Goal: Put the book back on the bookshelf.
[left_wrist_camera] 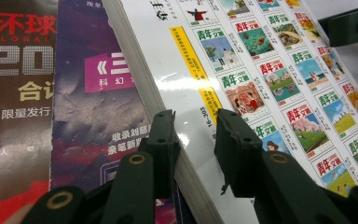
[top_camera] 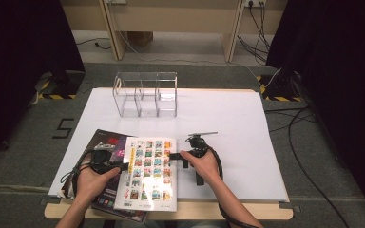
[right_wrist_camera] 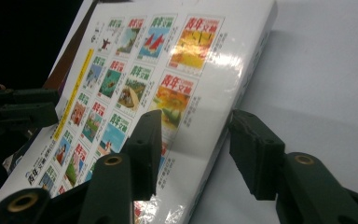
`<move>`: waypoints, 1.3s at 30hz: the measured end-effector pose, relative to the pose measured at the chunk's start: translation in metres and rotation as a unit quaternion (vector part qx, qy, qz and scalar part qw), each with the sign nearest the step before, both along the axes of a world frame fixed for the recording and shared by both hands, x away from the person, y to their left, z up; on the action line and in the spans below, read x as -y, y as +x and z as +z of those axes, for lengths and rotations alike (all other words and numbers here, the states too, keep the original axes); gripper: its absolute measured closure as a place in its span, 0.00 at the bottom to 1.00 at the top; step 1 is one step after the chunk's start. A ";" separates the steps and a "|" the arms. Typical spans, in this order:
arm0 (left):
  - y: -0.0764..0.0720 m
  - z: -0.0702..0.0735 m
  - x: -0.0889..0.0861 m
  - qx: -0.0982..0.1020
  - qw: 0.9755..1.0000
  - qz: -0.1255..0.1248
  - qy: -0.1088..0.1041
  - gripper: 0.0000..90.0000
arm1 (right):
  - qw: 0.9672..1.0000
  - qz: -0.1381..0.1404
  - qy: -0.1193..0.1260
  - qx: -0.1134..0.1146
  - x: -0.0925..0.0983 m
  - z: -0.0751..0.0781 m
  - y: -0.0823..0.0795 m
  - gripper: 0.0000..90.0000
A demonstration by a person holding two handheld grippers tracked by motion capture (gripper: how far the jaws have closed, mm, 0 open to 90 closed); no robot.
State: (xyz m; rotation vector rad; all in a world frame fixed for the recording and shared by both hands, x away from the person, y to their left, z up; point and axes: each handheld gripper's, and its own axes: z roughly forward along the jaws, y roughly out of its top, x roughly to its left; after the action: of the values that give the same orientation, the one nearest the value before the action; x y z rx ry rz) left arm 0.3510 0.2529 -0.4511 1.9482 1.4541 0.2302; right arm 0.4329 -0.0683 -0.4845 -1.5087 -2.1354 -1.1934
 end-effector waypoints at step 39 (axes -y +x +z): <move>-0.003 -0.006 0.000 0.004 0.999 0.022 -0.043 0.75 | 0.996 0.072 0.058 0.018 -0.017 0.041 -0.015 0.68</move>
State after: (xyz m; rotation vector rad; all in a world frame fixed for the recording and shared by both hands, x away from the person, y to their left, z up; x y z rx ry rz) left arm 0.3480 0.2531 -0.4571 1.8460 1.4793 0.1920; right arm 0.4182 -0.0511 -0.4436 -1.2721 -2.1176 -1.2791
